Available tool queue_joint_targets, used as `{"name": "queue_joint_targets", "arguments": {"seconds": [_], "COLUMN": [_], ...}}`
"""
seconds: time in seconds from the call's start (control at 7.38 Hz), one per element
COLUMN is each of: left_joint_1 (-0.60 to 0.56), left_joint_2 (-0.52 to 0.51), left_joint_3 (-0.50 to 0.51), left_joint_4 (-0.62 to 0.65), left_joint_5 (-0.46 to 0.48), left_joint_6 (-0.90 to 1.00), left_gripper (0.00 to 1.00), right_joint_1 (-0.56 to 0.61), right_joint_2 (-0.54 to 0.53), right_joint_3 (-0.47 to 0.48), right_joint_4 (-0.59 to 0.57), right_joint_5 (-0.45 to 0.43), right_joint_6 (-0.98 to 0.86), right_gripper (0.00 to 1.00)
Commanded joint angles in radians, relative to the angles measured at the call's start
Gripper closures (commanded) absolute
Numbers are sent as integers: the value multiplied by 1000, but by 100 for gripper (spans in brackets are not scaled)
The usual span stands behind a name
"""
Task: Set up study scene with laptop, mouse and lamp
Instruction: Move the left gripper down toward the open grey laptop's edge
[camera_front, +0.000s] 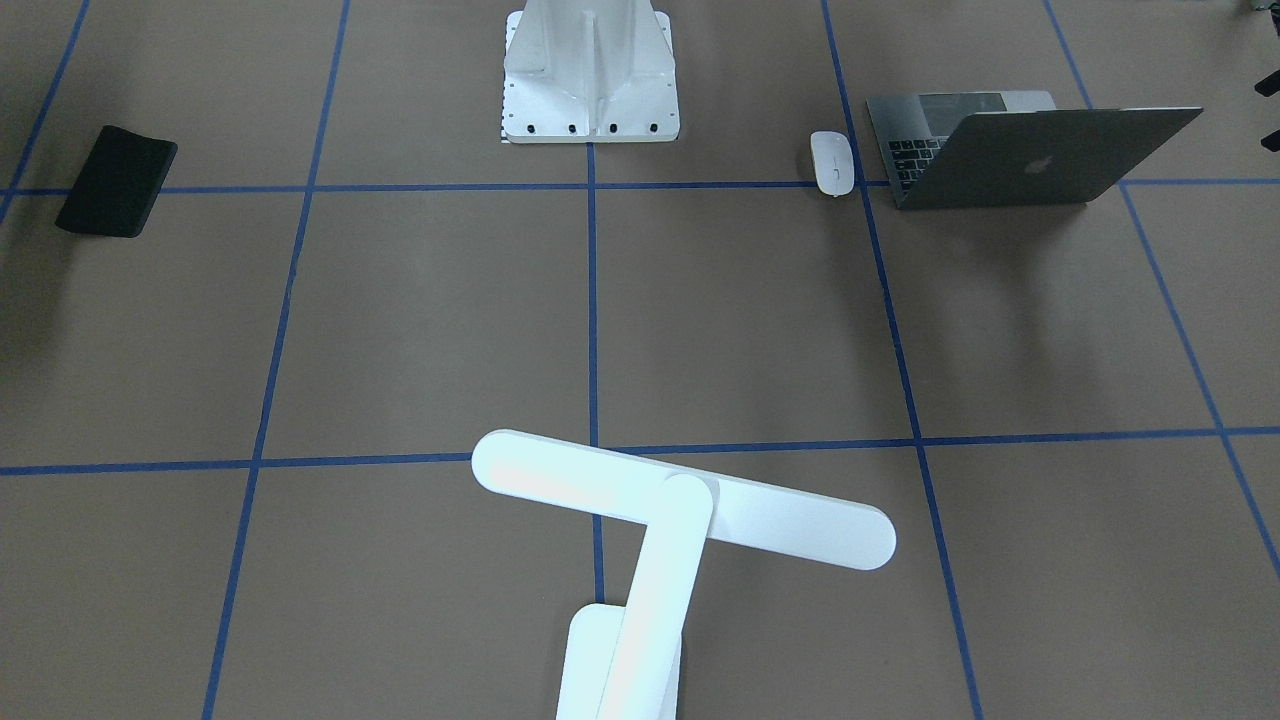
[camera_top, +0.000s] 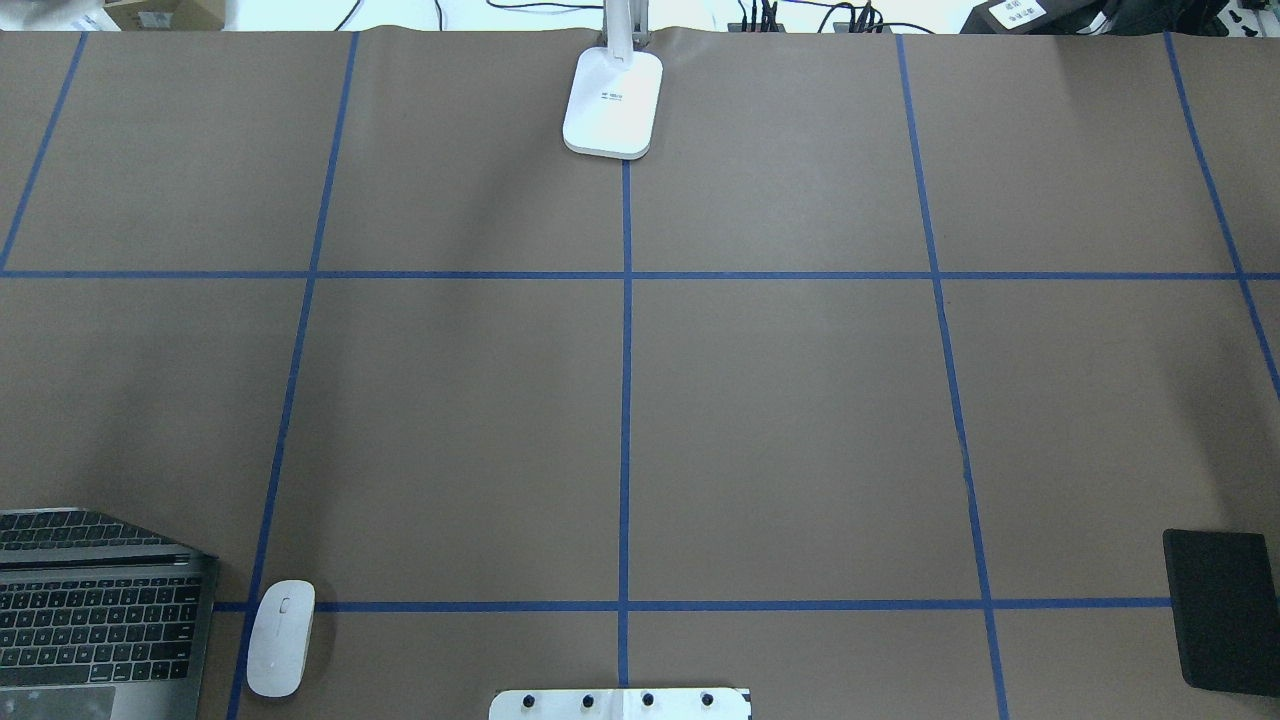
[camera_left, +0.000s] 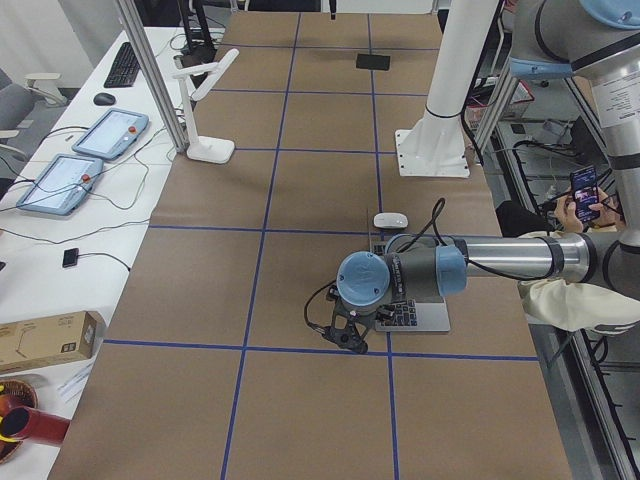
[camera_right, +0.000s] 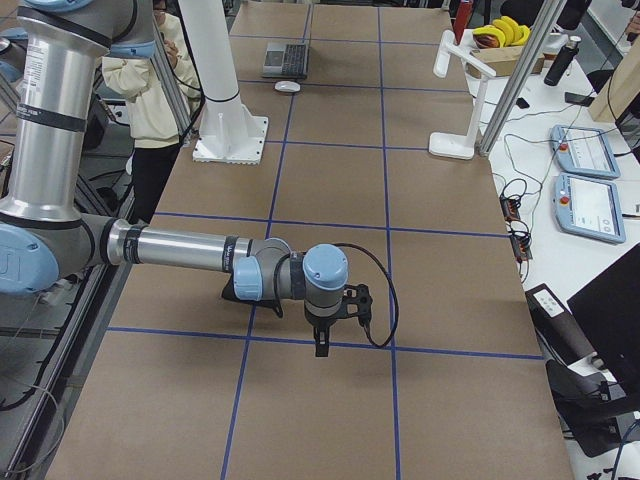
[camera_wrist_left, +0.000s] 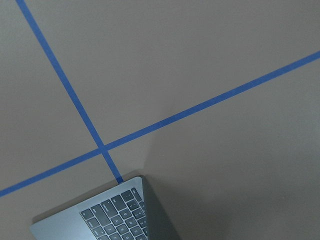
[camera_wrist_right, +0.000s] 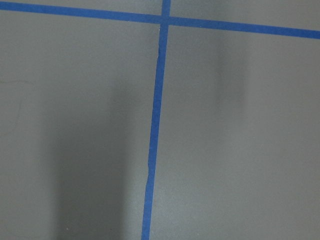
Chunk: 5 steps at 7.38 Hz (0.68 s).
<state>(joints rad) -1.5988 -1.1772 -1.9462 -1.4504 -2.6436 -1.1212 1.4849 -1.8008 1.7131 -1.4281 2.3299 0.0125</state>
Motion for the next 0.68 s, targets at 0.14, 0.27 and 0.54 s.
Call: {"name": "queue_joint_targets", "arguments": {"seconds": [0.14, 0.27, 0.54], "left_joint_1": [78, 86, 95], "left_joint_2": [50, 71, 94], "left_joint_3": [3, 3, 1], "left_joint_4": [-160, -162, -168], "left_joint_5": [-21, -22, -58], "left_joint_6": [-215, -215, -226], "left_gripper": [1, 1, 1], "right_joint_1": [0, 0, 2], "right_joint_2": [0, 0, -2], "right_joint_3": [11, 13, 14], "right_joint_4": [3, 9, 18], "right_joint_5": [2, 2, 2], "right_joint_6": [0, 0, -2], "right_gripper": [0, 0, 0]}}
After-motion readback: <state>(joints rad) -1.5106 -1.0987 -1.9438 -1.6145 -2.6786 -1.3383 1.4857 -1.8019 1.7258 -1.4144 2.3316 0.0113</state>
